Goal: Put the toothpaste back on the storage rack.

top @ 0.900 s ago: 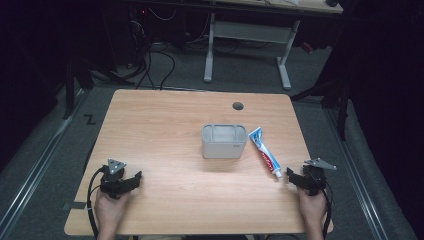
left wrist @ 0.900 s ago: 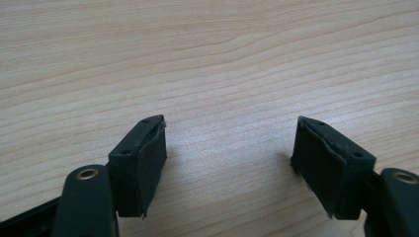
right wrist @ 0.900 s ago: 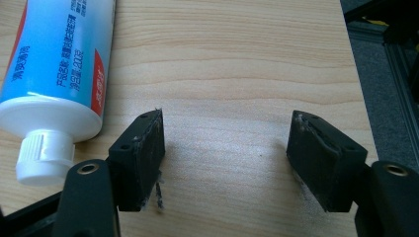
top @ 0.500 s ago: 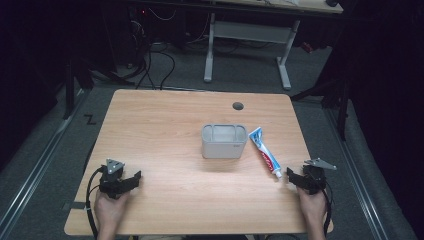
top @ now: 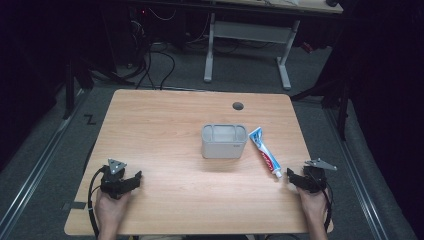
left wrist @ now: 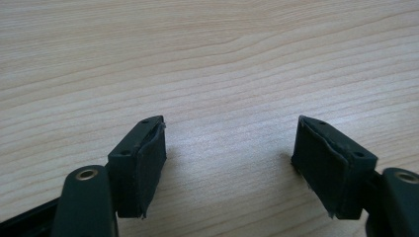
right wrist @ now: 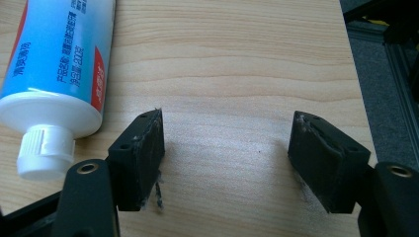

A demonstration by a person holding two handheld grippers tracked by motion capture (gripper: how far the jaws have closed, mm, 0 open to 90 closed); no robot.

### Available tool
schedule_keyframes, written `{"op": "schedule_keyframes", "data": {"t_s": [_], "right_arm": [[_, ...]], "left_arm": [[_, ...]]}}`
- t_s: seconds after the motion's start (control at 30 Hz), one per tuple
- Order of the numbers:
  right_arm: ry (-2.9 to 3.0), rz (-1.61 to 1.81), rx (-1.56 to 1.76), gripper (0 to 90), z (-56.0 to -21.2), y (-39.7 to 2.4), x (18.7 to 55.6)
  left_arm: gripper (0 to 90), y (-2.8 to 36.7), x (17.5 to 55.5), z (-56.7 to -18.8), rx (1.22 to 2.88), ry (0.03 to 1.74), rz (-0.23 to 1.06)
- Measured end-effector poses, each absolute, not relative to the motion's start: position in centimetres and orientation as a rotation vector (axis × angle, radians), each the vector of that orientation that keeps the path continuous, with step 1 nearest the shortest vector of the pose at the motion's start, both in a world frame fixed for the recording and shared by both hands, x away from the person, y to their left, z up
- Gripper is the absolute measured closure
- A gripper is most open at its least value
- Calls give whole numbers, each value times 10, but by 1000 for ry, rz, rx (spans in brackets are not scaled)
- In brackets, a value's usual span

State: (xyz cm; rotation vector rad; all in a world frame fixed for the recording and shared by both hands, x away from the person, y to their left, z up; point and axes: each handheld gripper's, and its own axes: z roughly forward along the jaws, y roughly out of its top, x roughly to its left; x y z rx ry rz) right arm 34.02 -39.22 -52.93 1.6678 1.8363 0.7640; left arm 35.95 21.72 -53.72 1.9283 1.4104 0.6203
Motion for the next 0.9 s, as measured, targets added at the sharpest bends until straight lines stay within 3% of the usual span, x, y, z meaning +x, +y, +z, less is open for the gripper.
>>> {"op": "schedule_keyframes", "data": {"t_s": [0.43,0.9], "right_arm": [[1810,754,1611,386,-525,-386,326],[1848,836,1596,364,-520,-382,309]], "left_arm": [[286,217,360,-537,1928,1413,619],[286,217,360,-537,1928,1412,618]]}}
